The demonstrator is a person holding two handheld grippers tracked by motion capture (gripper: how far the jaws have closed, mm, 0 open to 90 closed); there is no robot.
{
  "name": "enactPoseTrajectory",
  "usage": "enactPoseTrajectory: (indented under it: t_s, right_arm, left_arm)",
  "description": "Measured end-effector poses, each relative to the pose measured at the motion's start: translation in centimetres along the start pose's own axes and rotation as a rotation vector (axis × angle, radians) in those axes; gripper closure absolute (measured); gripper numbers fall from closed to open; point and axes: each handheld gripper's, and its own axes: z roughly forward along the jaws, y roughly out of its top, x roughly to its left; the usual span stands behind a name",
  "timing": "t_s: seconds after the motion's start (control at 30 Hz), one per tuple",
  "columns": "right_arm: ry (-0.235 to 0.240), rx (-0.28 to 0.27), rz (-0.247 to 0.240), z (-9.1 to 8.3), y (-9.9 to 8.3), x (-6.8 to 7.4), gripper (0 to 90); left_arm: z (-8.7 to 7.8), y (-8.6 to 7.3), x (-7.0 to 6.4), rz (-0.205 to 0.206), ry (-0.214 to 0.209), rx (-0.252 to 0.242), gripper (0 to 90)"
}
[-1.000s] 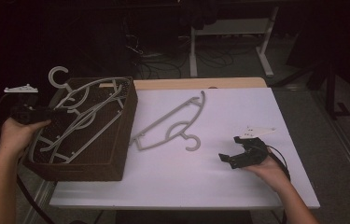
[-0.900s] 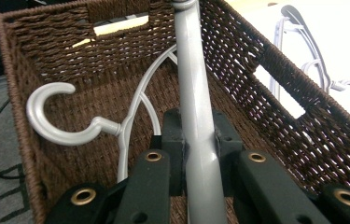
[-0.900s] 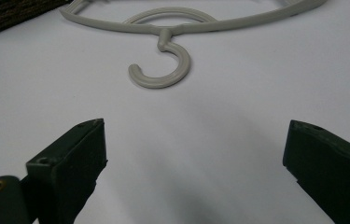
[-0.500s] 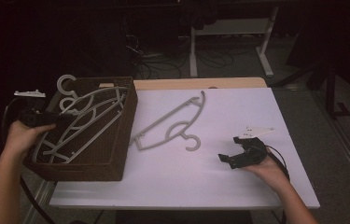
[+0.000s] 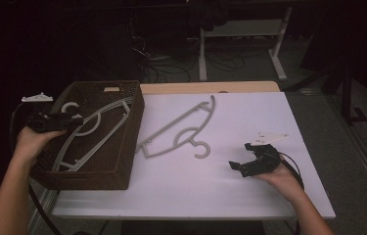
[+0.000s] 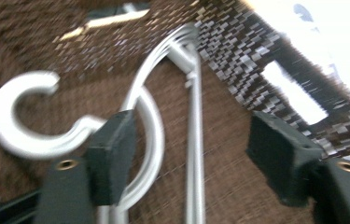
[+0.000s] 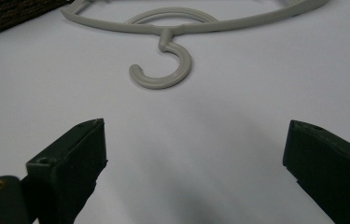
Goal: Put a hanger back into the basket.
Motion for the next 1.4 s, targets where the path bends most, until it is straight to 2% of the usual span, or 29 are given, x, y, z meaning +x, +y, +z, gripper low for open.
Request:
enactPoseTrajectory:
  t_s: [0.07, 0.1, 0.13, 0.2, 0.33, 0.37, 0.57, 0.8, 0.9, 0.93, 0.97, 1.0, 1.13, 1.23, 1.4]
  right_arm:
    - [0.001, 0.001, 0.001, 0.0, 0.0, 0.0, 5.7]
    - [0.001, 0.001, 0.001, 0.0, 0.0, 0.0, 5.7]
    - [0.001, 0.003, 0.000, 0.0, 0.0, 0.0, 5.7]
    - [0.003, 0.001, 0.000, 0.1, 0.0, 0.1, 5.7]
    - [0.009, -0.001, -0.004, 0.1, 0.3, 0.2, 5.8]
    - [0.009, -0.001, -0.004, 0.1, 0.3, 0.2, 5.8]
    - [0.010, -0.002, -0.005, 0.0, 0.3, 0.1, 5.8]
    - [0.016, -0.004, -0.005, 0.0, 0.4, 0.1, 5.9]
    - [0.017, -0.006, -0.006, 0.0, 0.4, 0.1, 6.0]
    - [0.017, -0.006, -0.006, 0.0, 0.4, 0.1, 6.0]
    - [0.019, -0.007, -0.008, -0.1, 0.4, 0.1, 6.1]
    - [0.019, -0.007, -0.008, -0.1, 0.4, 0.1, 6.1]
    - [0.020, -0.005, -0.010, -0.1, 0.4, 0.1, 6.2]
    - [0.023, -0.004, -0.012, 0.0, 0.4, 0.2, 6.2]
    - [0.026, -0.001, -0.014, 0.1, 0.4, 0.2, 6.3]
  left_arm:
    - [-0.1, 0.6, -1.1, 0.022, -0.021, -0.020, 25.6]
    - [-0.1, 0.6, -1.1, 0.022, -0.021, -0.020, 23.9]
    - [0.0, 1.1, -2.5, 0.046, -0.049, -0.030, 23.9]
    - [0.2, 1.6, -3.9, 0.069, -0.068, -0.039, 19.1]
    - [0.9, 2.7, -7.4, 0.097, -0.133, -0.078, 15.0]
    - [1.1, 2.8, -7.8, 0.101, -0.139, -0.080, 15.0]
    - [2.9, 4.1, -12.6, 0.140, -0.213, -0.115, 14.3]
    - [5.1, 5.0, -18.0, 0.185, -0.262, -0.139, 16.2]
    - [6.2, 5.0, -19.8, 0.196, -0.291, -0.140, 22.6]
    - [6.2, 5.0, -19.8, 0.196, -0.291, -0.140, 24.3]
    - [7.7, 4.6, -21.0, 0.198, -0.314, -0.130, 30.6]
    - [8.2, 4.4, -21.4, 0.195, -0.322, -0.128, 33.0]
    - [10.2, 3.4, -22.4, 0.185, -0.321, -0.102, 46.2]
    - [11.9, 2.5, -22.9, 0.179, -0.303, -0.069, 58.0]
    - [14.9, 0.9, -22.8, 0.138, -0.245, -0.005, 78.1]
